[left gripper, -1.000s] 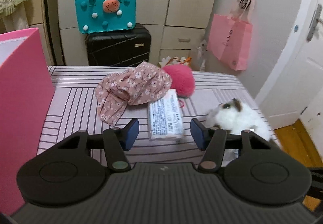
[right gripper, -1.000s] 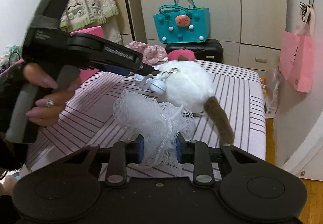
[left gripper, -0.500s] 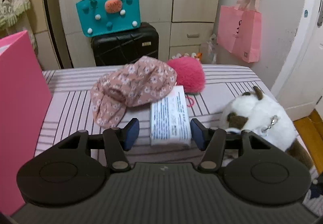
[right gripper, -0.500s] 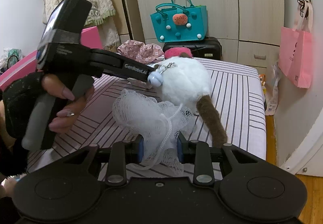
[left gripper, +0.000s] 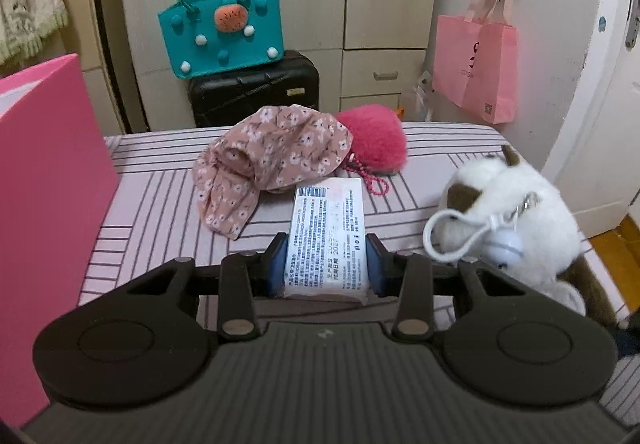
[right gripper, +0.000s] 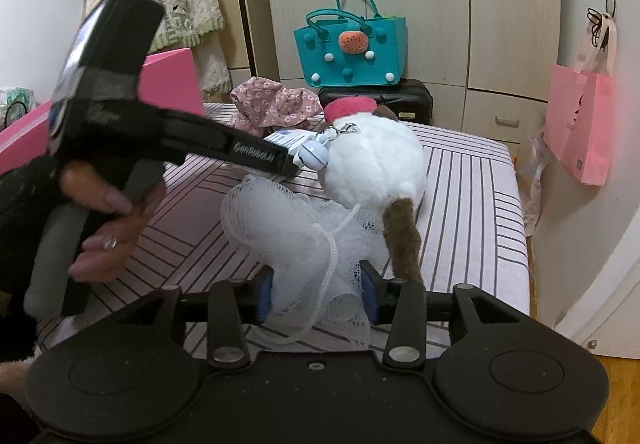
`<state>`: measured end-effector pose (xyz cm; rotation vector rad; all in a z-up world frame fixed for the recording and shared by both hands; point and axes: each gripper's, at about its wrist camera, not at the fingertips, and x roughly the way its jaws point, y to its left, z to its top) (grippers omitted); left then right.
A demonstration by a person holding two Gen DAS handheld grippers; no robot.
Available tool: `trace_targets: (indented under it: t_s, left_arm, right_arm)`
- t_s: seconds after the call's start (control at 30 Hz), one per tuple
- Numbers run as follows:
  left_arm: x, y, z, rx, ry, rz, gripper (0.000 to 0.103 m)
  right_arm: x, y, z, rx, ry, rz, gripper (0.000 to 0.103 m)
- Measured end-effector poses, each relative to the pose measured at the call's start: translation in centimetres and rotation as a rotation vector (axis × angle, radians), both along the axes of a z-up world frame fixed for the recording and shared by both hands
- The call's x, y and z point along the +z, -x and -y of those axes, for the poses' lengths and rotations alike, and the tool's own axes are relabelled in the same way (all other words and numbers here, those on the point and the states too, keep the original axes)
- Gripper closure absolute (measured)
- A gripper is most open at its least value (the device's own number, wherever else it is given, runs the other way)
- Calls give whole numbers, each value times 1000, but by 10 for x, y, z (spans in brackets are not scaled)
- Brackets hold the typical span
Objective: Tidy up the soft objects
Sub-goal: 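Lift the white pack and bath puff and carry both over the pink box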
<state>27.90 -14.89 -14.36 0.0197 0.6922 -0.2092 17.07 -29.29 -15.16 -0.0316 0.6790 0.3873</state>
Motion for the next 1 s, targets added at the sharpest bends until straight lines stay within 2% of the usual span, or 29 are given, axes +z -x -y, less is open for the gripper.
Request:
trace_targets:
  t_s: [0.1,0.27,0.33,0.4,0.5,0.9,1.0]
  left_arm:
    - [-4,8,3,1,-35,29,63]
    - [1,1,3,-8,-20,-5,63]
    - [1,-2,3,-4,-11,-8,63]
    - [0,-2,4,-9,-19,0,65]
    - [0,1,3,-19,-13,3,65]
    - [21,57,-14,-29,12,42,65]
    - [26,72,-20,-45,39,21,65]
  right_arm:
    - [-1,-4,-3,-14,4,4,43]
    - [-3,-9,-6,-42,14,28,41]
    - [-4,-9,-7,-55,13,37,49]
    - [-2,-8,-7,-62,8,49,62]
    - [-2,-6,-7,-60,0,52,70]
    - [7,18,-15,-55,-8,64,71]
    - [8,22,-10,-70,-9,53,71]
